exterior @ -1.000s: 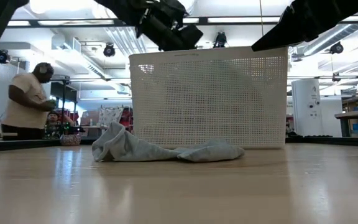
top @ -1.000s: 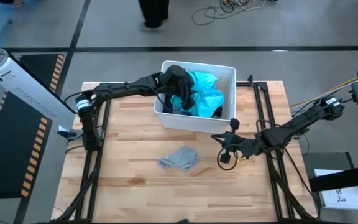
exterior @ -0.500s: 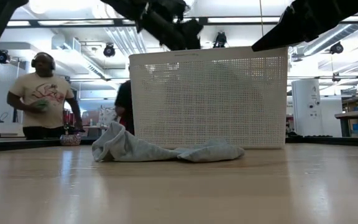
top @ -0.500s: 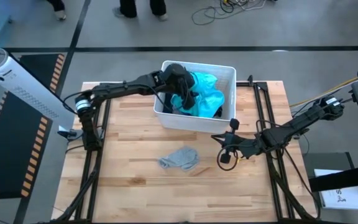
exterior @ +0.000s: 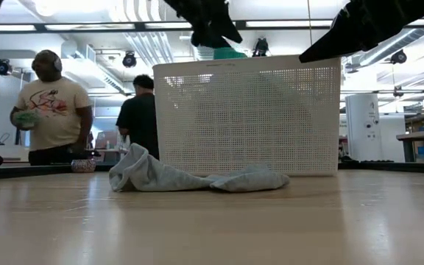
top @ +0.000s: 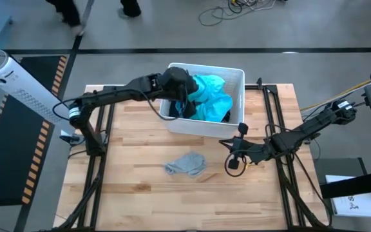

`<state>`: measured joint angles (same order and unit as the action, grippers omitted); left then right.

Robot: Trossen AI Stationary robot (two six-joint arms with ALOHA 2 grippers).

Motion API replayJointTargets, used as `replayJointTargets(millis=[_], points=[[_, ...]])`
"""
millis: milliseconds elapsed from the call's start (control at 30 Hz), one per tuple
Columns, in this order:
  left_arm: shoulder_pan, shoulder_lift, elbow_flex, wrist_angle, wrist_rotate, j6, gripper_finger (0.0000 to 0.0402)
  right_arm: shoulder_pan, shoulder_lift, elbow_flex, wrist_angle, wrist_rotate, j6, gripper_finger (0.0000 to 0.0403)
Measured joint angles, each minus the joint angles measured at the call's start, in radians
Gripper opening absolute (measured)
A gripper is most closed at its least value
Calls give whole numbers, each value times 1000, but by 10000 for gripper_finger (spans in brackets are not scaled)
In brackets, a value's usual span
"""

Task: Sort clothes
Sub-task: Put the blue shorts into the laundry bin, then put the gray sock into the laundry bin

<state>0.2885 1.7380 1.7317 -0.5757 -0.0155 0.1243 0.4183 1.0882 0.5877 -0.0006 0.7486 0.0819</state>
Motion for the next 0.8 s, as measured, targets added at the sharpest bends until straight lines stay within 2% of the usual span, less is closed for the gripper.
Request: replayJointTargets(millis=[100, 433, 800], points=[[-26, -18, 0, -24, -41, 24, 294, 0, 0, 0, 0, 0, 1, 0], [-87, -60, 0, -245, -56, 19, 270, 0, 0, 0, -2, -23, 3, 0], [-315, -96, -10, -265, -193, -15, 276, 0, 0, -1, -2, -23, 4, 0]])
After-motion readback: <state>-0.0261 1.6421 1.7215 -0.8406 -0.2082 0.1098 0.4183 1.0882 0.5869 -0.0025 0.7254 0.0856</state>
